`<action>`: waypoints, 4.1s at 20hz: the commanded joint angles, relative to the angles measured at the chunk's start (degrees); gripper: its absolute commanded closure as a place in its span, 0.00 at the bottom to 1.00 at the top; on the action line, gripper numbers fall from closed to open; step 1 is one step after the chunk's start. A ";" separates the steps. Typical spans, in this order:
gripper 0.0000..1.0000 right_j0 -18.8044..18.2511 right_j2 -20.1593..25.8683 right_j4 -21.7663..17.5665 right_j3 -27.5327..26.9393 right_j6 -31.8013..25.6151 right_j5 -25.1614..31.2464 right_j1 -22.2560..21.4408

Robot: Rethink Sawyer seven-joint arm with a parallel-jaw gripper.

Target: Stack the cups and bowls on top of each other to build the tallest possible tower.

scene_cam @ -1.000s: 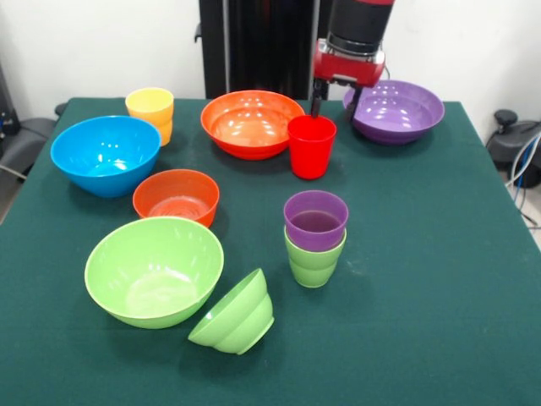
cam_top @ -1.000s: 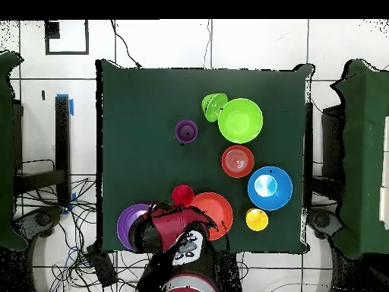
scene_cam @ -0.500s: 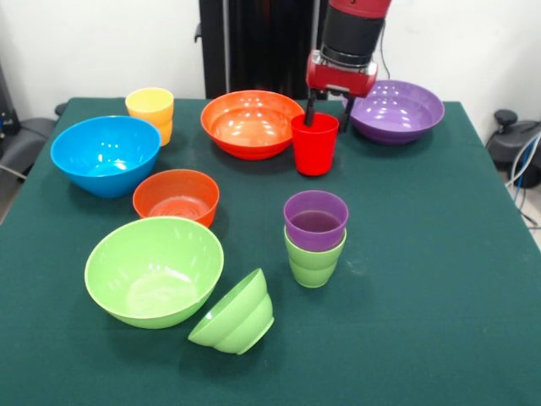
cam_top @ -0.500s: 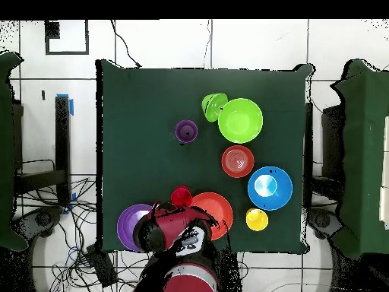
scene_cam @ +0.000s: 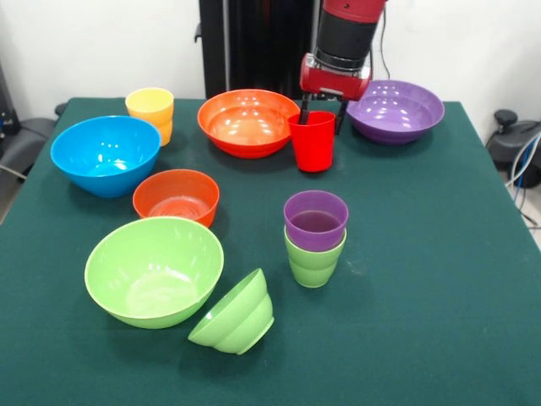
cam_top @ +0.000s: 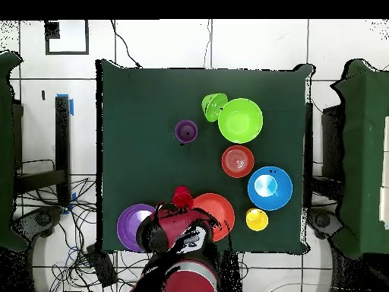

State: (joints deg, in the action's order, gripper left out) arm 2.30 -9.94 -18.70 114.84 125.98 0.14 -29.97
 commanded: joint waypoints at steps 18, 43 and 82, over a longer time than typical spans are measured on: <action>0.00 3.03 4.24 5.08 -6.43 4.82 7.49 -2.90; 1.00 3.81 4.41 5.08 -15.60 -0.08 21.31 -6.05; 1.00 -7.30 15.37 4.87 -33.98 -9.50 51.92 -13.70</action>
State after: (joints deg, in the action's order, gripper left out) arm -0.22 -0.83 -13.69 85.94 125.98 44.87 -46.77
